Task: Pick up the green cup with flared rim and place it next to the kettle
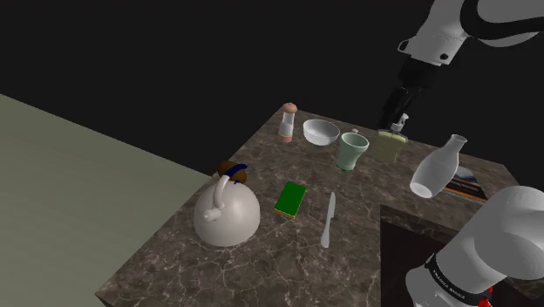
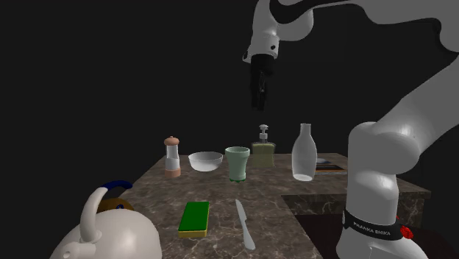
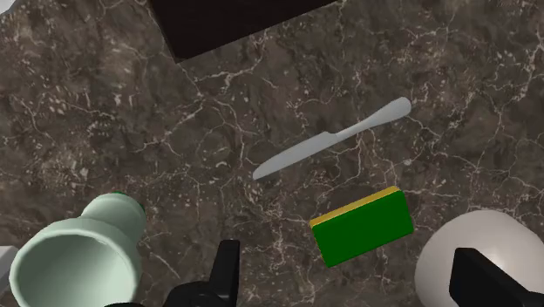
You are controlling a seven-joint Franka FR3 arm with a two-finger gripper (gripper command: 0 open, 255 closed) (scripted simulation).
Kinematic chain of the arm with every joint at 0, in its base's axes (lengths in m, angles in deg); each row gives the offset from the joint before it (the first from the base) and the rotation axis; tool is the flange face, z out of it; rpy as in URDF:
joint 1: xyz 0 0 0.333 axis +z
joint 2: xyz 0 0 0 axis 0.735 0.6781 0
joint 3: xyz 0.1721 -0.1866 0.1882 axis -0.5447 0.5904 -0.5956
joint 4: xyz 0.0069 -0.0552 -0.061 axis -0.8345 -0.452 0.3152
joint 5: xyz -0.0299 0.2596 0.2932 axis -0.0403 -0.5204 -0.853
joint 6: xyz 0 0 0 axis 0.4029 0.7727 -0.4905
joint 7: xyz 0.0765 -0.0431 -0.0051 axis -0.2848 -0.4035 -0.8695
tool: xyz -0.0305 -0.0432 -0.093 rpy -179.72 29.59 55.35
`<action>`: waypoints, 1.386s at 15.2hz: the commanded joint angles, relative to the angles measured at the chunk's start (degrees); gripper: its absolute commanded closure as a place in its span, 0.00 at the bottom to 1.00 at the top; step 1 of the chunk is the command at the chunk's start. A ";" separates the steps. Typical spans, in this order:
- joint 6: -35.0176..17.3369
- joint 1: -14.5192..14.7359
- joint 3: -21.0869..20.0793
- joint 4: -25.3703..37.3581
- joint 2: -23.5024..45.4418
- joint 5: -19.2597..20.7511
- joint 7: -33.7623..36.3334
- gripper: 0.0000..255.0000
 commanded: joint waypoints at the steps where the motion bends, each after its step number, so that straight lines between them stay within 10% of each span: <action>1: 0.00 0.00 0.00 0.00 0.00 0.00 0.00 0.00; 21: -23.20 -4.95 16.10 5.86 32.33 3.19 -18.94 0.00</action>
